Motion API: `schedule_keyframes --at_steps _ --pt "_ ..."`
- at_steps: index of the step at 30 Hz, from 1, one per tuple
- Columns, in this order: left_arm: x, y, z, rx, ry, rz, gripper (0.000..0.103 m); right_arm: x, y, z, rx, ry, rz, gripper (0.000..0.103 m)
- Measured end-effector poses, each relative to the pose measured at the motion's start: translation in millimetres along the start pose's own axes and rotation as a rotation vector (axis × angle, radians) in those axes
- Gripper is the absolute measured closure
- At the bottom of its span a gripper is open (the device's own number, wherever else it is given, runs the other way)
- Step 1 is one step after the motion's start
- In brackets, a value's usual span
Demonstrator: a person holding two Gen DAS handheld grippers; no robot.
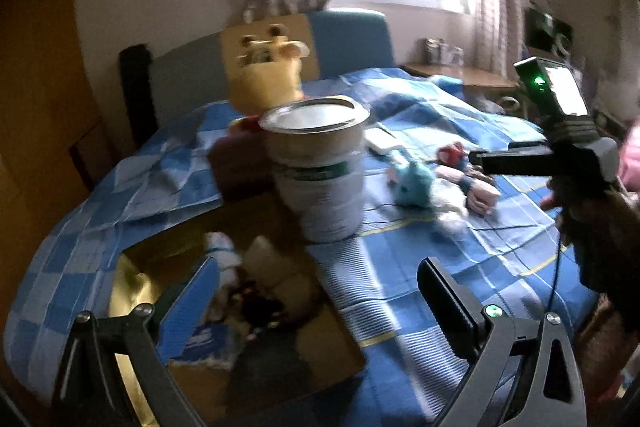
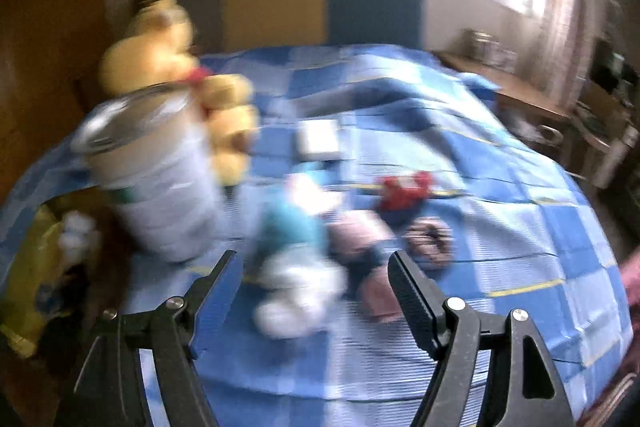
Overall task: Organize soft objects
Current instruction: 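Reach the left tool toward the clear plastic bag while the right tool withdraws from the tray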
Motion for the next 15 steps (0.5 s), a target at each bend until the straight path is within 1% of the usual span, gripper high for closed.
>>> schedule_keyframes --at_steps 2,3,4,5,7,9,11,15 --pt "-3.9 -3.7 -15.8 0.02 -0.033 0.002 0.003 1.9 -4.0 -26.3 0.057 -0.043 -0.012 0.027" --pt "-6.9 -6.2 -25.1 0.032 -0.05 0.004 0.003 4.4 -7.3 -41.8 0.085 -0.086 -0.015 0.027" --pt "-9.1 -8.5 -32.7 0.041 -0.062 0.005 0.003 5.8 -9.9 -52.8 0.094 -0.13 -0.008 0.027" --pt "-11.8 -11.1 -40.4 0.051 -0.075 0.006 0.003 6.7 -10.2 -61.7 0.084 -0.173 -0.005 0.027" --pt "-15.9 -14.5 -52.9 0.068 -0.097 0.006 0.003 5.4 -8.1 -73.6 0.053 -0.244 -0.027 0.027" --pt "-20.6 -18.0 -65.0 0.083 -0.116 0.005 0.003 5.4 -9.1 -76.5 0.048 -0.256 -0.022 0.027" --pt "-23.0 -21.6 -73.0 0.092 -0.132 0.005 0.003 6.2 -9.5 -78.7 0.021 -0.276 -0.016 0.027" --pt "-25.9 -26.3 -86.8 0.1 -0.16 0.004 0.003 7.7 -7.4 -80.9 0.001 -0.298 -0.013 0.027"
Point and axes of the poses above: each gripper's, at about its wrist camera, not at the fingertips, and y roughly against the way its jaws point, z to its left, x to its underside, the point moved 2 cm from there along -y, roughly the way its jaws point, and after that the axes turned 7 degrees about -x, right-handed, at the moved point
